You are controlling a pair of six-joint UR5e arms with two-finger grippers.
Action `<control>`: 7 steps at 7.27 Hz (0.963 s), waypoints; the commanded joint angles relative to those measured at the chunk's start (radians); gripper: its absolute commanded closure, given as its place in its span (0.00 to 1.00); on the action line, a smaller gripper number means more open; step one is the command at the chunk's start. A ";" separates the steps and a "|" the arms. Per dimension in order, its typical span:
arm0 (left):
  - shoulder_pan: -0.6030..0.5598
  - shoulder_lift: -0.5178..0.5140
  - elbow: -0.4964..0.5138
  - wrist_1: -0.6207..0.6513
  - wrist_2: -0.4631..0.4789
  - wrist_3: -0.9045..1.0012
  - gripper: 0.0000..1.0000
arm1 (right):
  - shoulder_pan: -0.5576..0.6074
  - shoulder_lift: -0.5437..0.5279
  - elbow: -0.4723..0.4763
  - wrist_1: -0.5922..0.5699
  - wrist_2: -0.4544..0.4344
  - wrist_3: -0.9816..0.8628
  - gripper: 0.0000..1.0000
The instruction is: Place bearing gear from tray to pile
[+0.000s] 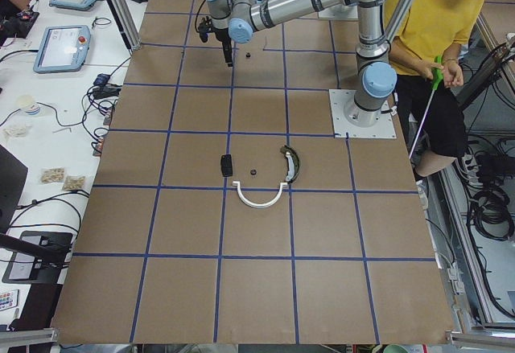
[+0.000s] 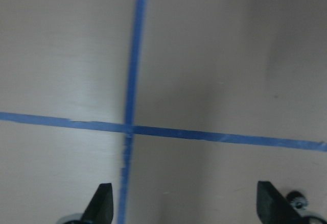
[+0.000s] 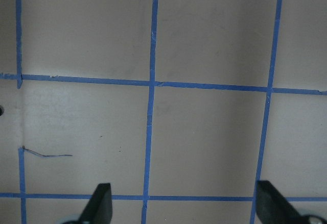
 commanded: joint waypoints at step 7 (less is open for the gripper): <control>-0.174 -0.113 -0.051 0.073 -0.061 -0.100 0.00 | 0.026 0.002 -0.016 -0.010 0.070 0.010 0.00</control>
